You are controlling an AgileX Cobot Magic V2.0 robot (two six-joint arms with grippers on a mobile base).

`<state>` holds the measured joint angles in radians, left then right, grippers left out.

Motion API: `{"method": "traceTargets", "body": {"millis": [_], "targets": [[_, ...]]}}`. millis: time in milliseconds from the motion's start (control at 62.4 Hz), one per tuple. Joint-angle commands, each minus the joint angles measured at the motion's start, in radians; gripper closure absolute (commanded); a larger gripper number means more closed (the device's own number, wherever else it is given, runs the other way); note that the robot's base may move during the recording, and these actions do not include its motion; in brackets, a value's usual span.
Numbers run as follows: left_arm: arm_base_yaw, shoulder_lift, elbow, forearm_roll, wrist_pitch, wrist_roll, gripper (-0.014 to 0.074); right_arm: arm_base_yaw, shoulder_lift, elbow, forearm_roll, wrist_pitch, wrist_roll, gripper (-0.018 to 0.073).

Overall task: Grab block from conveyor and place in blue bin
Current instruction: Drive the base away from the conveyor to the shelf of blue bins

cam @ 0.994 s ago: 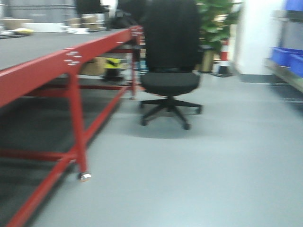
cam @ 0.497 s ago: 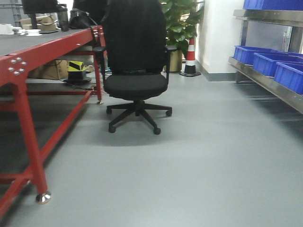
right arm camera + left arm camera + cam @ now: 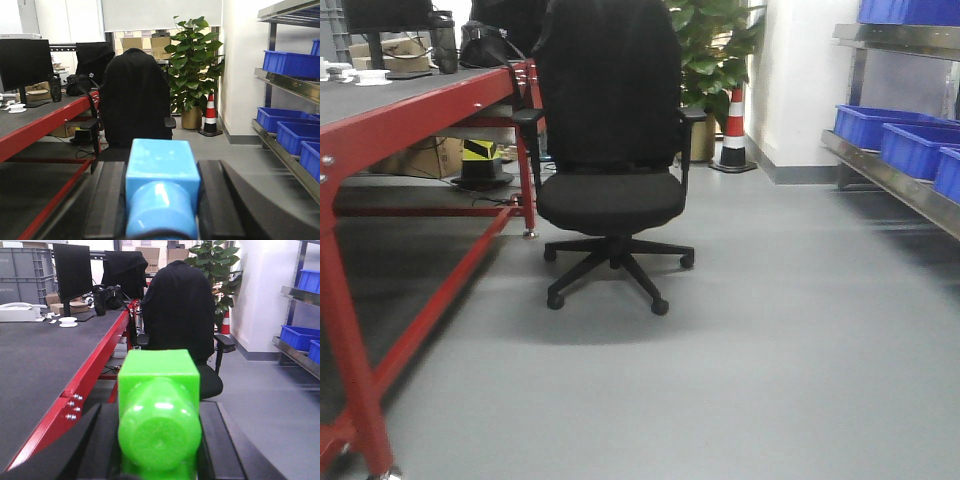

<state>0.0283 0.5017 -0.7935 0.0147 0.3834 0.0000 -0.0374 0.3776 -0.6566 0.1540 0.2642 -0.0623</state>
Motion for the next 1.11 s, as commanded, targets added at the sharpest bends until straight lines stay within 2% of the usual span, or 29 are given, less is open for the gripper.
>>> {"method": "traceTargets", "body": {"millis": [0,1090], "targets": [[-0.003,-0.007,-0.006,0.0,-0.013,0.0,0.0707,0.001,-0.002,0.001,-0.002,-0.013,-0.007,0.0721],[-0.003,-0.007,-0.006,0.0,-0.013,0.0,0.0707,0.001,-0.002,0.001,-0.002,-0.013,-0.007,0.0721]]}}
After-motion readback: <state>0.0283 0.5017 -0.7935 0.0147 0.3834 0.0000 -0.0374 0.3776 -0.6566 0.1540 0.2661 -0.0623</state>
